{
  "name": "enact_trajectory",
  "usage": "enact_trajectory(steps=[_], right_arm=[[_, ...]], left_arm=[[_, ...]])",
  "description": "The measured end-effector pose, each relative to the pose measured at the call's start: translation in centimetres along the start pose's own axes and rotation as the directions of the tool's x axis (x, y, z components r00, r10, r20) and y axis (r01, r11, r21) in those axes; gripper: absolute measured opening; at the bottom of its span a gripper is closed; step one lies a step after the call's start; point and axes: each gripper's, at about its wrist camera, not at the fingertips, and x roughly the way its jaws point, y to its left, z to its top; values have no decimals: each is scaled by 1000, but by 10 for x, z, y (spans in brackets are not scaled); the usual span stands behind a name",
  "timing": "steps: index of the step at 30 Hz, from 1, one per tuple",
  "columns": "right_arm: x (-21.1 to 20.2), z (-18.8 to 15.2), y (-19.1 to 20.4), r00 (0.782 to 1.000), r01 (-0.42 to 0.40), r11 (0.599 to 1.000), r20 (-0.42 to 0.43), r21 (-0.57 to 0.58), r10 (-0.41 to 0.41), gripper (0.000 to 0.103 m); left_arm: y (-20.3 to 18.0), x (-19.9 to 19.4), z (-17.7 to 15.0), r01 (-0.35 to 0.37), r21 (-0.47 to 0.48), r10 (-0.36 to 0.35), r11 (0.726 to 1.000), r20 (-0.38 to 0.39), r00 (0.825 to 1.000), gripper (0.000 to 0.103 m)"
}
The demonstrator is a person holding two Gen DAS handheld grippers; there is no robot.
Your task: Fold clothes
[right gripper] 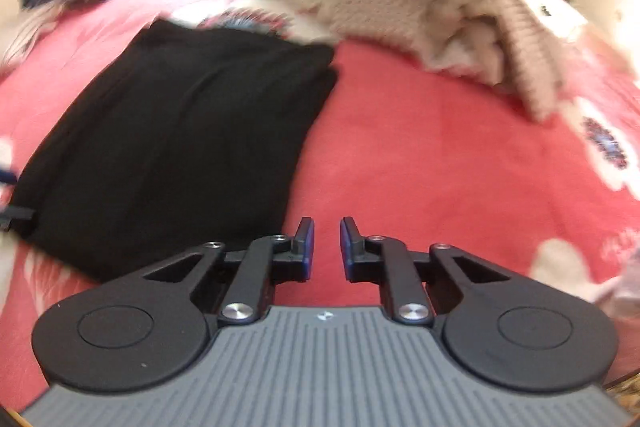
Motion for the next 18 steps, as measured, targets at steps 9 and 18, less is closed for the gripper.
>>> enact_trajectory(steps=[9,18], right_arm=[[5,22,50,982,-180,968,25,-174,187,12],[25,53,4,998,-27,999,54,-21,28,14]], left_arm=[[-5,2,3,-26,20,27,999,-10,1000,57],[-10,3,4,-53,60,53,997,0,999,58]])
